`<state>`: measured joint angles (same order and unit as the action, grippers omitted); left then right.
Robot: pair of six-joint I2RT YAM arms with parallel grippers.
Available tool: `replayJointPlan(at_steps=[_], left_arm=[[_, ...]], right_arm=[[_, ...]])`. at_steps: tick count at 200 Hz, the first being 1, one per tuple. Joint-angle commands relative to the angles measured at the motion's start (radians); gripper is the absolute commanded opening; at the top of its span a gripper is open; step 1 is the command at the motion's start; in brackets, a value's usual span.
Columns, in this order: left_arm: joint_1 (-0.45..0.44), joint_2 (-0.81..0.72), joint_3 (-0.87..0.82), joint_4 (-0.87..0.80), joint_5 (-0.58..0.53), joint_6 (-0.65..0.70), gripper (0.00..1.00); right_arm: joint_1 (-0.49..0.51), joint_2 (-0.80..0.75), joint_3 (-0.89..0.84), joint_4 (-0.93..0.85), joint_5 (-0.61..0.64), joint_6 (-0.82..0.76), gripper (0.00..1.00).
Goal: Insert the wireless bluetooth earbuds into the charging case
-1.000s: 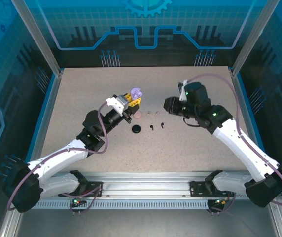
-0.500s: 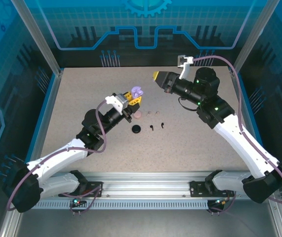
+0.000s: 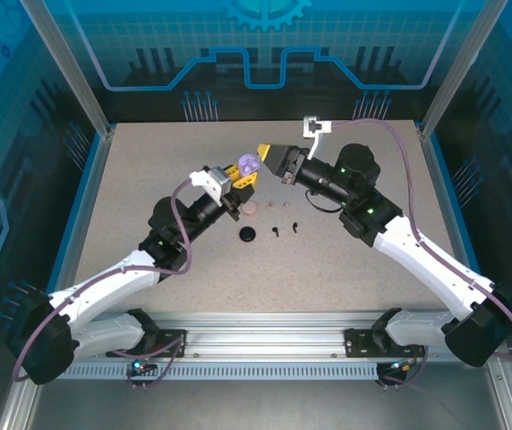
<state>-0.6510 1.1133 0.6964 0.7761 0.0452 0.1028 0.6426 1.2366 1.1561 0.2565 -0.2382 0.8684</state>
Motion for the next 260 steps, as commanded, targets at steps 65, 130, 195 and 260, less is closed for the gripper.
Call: replayJointPlan(at_steps=[65,130,195,260], left_arm=[[-0.007,0.009,0.037,0.052,0.015,-0.017,0.0],[-0.007,0.015,0.043,0.054,0.017,-0.021,0.0],[-0.006,0.015,0.042,0.056,0.013,-0.017,0.0],[-0.006,0.013,0.044,0.058,0.016,-0.017,0.0]], right_arm=[[0.025,-0.028,-0.053,0.082,0.021,0.031,0.21],[0.029,-0.014,-0.052,0.073,0.018,0.032,0.21],[0.034,0.001,-0.059,0.054,0.002,0.037,0.2],[0.05,0.016,-0.049,-0.028,0.031,-0.017,0.19]])
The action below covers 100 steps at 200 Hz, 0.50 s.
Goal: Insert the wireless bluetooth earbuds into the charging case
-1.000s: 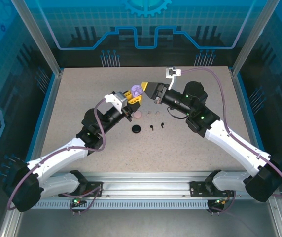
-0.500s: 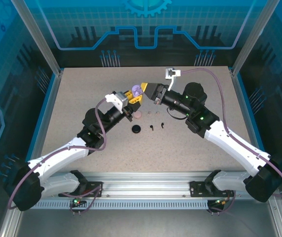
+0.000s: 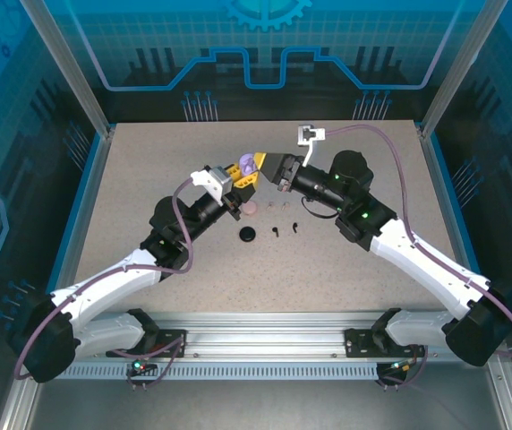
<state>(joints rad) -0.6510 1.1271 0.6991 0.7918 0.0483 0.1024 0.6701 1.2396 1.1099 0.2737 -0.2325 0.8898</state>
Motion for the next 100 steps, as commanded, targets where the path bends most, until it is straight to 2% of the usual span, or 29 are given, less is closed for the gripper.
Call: replayJointPlan(at_steps=[1,44,100], left_arm=[[-0.006,-0.001,0.041,0.043,0.012,-0.017,0.0],[-0.007,-0.001,0.041,0.041,0.012,-0.017,0.0],[-0.008,0.002,0.039,0.035,0.014,-0.025,0.0]], right_arm=[[0.023,0.013,-0.002,-0.046,0.025,-0.039,0.19],[0.027,0.013,-0.005,-0.094,0.055,-0.07,0.19],[0.026,0.016,0.035,-0.14,0.081,-0.089,0.39]])
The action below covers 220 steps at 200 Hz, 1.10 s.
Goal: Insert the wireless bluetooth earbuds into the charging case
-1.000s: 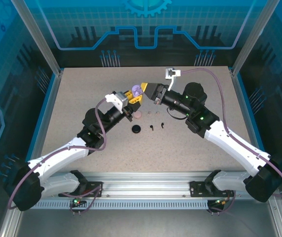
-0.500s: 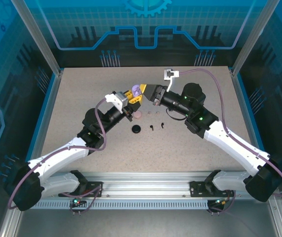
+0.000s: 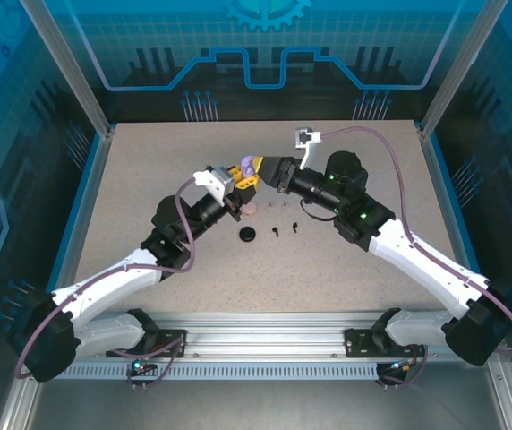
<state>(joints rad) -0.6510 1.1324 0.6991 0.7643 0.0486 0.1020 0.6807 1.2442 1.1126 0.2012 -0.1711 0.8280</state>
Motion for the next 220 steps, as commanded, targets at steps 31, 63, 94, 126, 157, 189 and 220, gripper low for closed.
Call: replayJointPlan(at_steps=[31,63,94,126,157,189,220], left_arm=[[-0.008,-0.006,0.026,0.061,0.01,-0.028,0.0],[-0.009,-0.011,0.001,0.054,0.005,-0.034,0.0],[-0.008,-0.014,-0.02,0.038,0.017,-0.033,0.0],[-0.008,-0.02,-0.027,0.002,0.062,-0.04,0.0],[-0.007,-0.024,-0.027,-0.03,0.117,-0.064,0.0],[-0.009,-0.032,-0.031,-0.049,0.168,-0.093,0.0],[-0.009,-0.029,-0.037,-0.044,0.192,-0.116,0.0]], right_arm=[[0.01,-0.004,0.071,-0.098,0.031,-0.041,0.64],[-0.012,-0.066,0.121,-0.203,0.048,-0.075,0.73],[-0.041,-0.079,0.231,-0.413,0.064,-0.125,0.76],[-0.085,0.036,0.442,-0.701,0.041,-0.175,0.71],[-0.093,0.184,0.623,-0.874,-0.004,-0.243,0.37],[-0.093,0.304,0.745,-0.973,0.005,-0.289,0.21],[-0.086,0.43,0.864,-1.072,-0.013,-0.327,0.15]])
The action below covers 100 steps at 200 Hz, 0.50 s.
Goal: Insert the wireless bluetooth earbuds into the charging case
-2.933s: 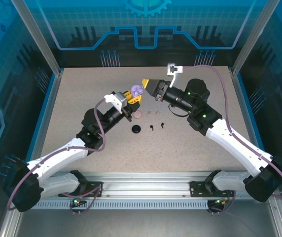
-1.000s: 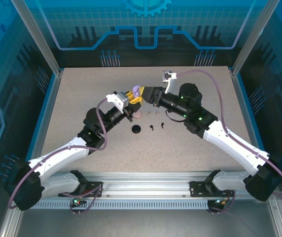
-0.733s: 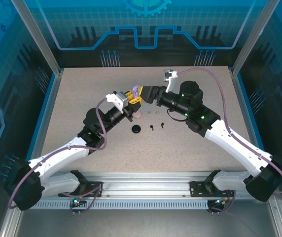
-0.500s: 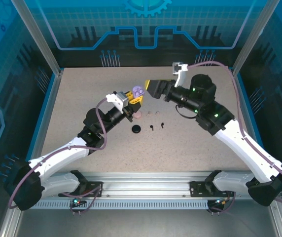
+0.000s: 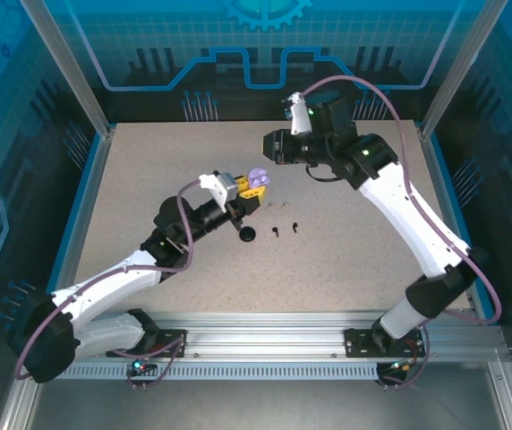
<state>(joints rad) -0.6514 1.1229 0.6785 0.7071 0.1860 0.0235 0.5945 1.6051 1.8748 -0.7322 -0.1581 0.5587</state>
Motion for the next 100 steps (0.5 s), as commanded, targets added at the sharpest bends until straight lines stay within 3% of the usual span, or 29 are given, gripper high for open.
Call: replayJointPlan(at_steps=[1,49,100], left_arm=[[-0.008,-0.019,-0.018,0.013,0.054,-0.038,0.0],[-0.01,-0.001,-0.019,0.038,0.037,-0.045,0.0],[-0.009,0.029,-0.004,0.044,0.028,-0.042,0.0]], right_arm=[[0.0,0.073,0.104,-0.14,-0.028,-0.059,0.15],[0.054,0.14,0.167,-0.232,-0.062,-0.107,0.09],[0.103,-0.036,-0.036,-0.211,-0.047,-0.101,0.08]])
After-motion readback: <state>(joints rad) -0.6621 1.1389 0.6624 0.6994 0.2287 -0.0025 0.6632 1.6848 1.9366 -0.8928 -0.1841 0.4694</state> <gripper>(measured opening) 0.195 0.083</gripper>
